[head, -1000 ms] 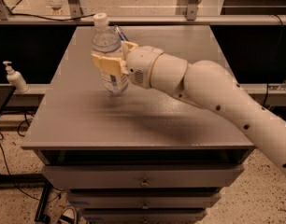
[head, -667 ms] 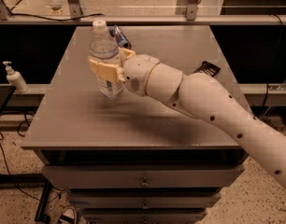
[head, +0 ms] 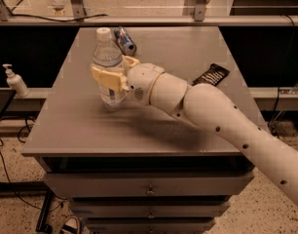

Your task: Place blue plastic bottle upright

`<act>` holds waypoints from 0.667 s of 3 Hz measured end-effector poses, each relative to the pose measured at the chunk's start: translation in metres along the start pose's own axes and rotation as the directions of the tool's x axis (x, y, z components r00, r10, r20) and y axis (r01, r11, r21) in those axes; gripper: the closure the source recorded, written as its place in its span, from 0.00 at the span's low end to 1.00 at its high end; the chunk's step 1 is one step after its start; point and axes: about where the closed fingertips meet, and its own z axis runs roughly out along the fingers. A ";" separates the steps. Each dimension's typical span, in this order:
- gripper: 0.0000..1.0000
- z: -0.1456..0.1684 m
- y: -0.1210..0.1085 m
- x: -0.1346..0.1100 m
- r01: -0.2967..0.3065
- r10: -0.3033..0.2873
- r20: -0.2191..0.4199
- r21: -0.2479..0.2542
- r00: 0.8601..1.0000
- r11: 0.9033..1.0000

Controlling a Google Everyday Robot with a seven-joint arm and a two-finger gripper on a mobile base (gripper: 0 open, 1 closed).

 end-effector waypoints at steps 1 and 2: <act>0.38 -0.001 -0.001 -0.003 -0.005 0.005 0.001 0.004 1.000 1.000; 0.15 -0.001 -0.002 -0.007 -0.011 0.011 0.001 0.005 1.000 1.000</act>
Offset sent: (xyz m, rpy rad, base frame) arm -0.0035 -0.0017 -0.0123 0.0067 0.0106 0.0014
